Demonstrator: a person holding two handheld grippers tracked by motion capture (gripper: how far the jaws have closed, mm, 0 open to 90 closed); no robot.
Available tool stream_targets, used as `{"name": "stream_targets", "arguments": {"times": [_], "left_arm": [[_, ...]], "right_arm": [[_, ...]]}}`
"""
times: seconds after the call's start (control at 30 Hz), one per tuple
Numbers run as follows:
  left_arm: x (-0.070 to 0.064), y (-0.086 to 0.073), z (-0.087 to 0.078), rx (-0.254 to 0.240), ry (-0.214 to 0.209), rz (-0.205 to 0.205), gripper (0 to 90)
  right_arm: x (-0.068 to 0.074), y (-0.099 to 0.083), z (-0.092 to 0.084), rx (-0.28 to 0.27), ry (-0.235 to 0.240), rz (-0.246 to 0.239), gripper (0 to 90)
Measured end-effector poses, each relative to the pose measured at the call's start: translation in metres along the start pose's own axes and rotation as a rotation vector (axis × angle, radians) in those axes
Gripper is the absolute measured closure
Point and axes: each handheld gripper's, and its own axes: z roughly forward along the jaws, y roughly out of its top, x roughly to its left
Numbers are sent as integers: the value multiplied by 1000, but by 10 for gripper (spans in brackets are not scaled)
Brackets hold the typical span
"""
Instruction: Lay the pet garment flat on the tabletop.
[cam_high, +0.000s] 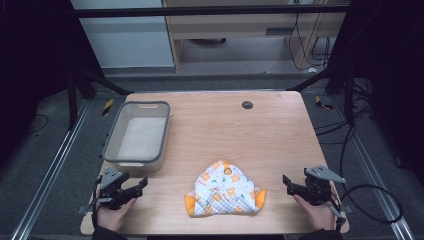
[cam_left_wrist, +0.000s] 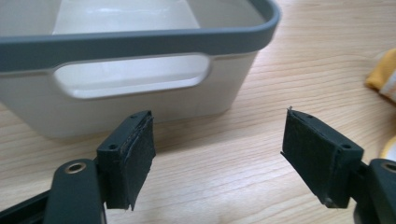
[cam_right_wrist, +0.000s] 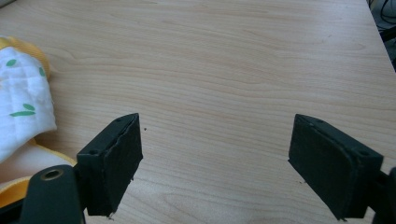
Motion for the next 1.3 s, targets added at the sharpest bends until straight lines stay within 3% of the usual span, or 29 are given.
{"name": "stream_targets", "arguments": {"times": [0.17, 0.37, 0.53, 0.63, 0.87, 1.3], "left_arm": [[-8, 0, -2, 1, -34, 10, 258], [-17, 3, -5, -17, -69, 26, 261], [-23, 5, -5, -9, -78, 43, 261], [-25, 7, -6, -16, -83, 45, 259], [-28, 21, -10, -51, -91, 32, 266], [-45, 53, -10, -104, -127, 52, 322]], "right_arm": [[1, 0, -1, 5, 42, 17, 247], [5, 2, -3, 0, 62, 3, 283], [7, 7, -2, 5, 83, -32, 288], [7, 10, -3, 2, 96, -22, 302], [11, 25, -6, -34, 112, -32, 326], [21, 52, -5, -73, 129, -48, 331]]}}
